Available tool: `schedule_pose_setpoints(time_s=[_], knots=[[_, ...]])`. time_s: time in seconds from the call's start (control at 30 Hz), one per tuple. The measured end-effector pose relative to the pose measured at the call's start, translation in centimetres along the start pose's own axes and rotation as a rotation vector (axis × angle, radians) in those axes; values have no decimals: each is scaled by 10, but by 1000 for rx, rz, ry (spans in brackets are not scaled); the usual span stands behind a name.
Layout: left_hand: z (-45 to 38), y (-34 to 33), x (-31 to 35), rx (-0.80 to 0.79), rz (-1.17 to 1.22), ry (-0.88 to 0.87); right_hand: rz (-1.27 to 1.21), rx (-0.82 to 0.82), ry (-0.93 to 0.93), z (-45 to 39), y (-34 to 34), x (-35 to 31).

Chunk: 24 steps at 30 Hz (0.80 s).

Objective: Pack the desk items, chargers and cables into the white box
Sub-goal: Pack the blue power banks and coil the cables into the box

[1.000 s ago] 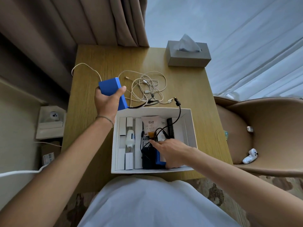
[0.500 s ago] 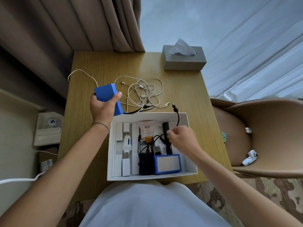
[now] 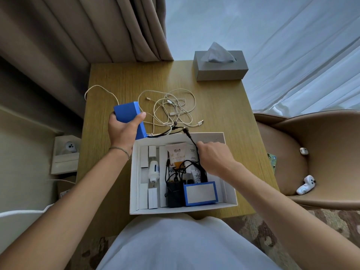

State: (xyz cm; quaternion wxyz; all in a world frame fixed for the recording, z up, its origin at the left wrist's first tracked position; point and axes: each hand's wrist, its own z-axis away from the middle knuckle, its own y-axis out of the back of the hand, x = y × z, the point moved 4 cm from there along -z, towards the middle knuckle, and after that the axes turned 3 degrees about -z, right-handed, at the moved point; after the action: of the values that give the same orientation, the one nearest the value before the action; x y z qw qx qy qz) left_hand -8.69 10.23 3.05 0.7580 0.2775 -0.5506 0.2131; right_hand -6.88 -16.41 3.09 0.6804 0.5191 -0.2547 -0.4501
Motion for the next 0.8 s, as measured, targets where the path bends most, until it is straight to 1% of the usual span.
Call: schedule_pose_setpoints(time_s=[0.07, 0.13, 0.2, 0.23, 0.4, 0.43, 0.5, 0.57, 0.6, 0.67, 0.73, 0.77, 0.8], knots=[[0, 0, 0, 2, -4, 4, -23, 1, 94, 0, 3, -2], [0, 0, 1, 10, 1, 13, -49, 52, 193, 4, 5, -4], [0, 1, 1, 19, 7, 24, -35, 72, 217, 10, 1, -3], [0, 1, 1, 22, 9, 27, -10, 46, 202, 12, -3, -2], [2, 0, 2, 25, -1, 25, 154, -210, 44, 6, -26, 6], [2, 0, 3, 24, -3, 24, 151, -234, 22, 3, -28, 5], [3, 0, 4, 23, 0, 20, 113, -228, -27, -2, -28, 1], [4, 1, 9, 29, 8, 6, 81, -135, -73, -5, -15, -3], [5, 2, 12, 32, 6, -9, 48, -43, -90, -7, -6, -4], [8, 4, 21, 35, -16, -57, -89, 210, -68, -9, 20, -10], [13, 6, 32, 42, -54, -134, -300, 471, 33, -9, 49, -23], [16, 7, 38, 44, -78, -180, -383, 539, 106, -11, 61, -32], [19, 7, 45, 41, -101, -228, -424, 540, 182, -16, 68, -42]])
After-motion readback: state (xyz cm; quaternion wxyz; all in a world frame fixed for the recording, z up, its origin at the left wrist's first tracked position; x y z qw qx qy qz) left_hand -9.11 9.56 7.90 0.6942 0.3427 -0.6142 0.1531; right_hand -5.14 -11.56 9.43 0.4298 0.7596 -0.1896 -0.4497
